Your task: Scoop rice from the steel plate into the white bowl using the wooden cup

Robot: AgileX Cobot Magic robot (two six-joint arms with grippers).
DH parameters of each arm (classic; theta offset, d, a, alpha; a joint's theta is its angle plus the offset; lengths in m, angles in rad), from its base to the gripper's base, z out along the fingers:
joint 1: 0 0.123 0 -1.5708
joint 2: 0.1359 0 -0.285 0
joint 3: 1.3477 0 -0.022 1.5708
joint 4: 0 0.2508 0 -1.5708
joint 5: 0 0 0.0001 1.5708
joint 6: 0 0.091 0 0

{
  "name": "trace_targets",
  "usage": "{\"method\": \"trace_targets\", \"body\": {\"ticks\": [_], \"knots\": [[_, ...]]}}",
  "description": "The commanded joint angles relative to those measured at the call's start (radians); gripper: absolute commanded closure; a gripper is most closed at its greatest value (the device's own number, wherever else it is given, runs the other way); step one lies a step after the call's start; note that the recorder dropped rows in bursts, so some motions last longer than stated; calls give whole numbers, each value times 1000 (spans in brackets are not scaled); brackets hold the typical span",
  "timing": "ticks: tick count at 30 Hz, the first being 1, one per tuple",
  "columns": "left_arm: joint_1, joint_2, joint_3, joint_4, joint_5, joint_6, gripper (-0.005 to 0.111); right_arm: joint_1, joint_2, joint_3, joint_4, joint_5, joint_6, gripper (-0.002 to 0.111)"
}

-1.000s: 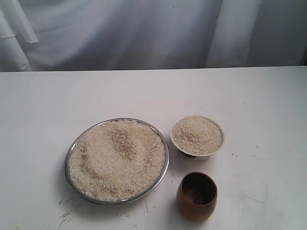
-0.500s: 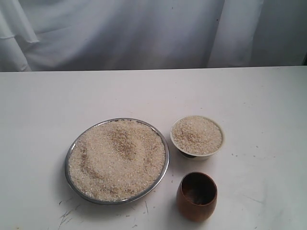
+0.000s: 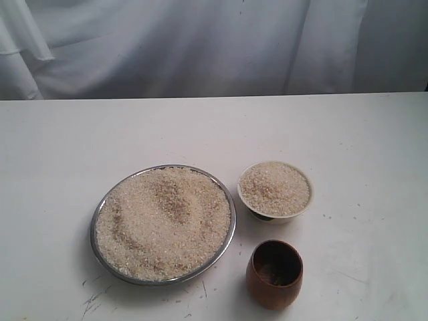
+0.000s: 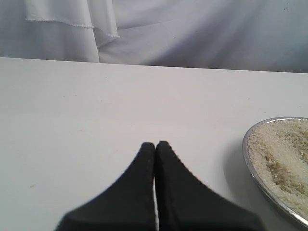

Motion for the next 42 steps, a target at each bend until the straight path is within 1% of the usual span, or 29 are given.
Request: {"method": "trace_targets", "body": {"ticks": [1,5,14,22,42], "knots": [[-3,-4,5,1,-14,0,107,-6,-5,3,31,34,-12,108],[-3,-4,5,1,-14,0,107,-6,-5,3,82,34,-65,108],[-3,-4,5,1,-14,0,107,-3,-5,3,87,34,-41,108],[-3,-4,5,1,-14,0,107,79,-5,3,89,34,-26,108],[-3,-4,5,1,-14,0,107,72,-15,3,84,46,-71,108]]}}
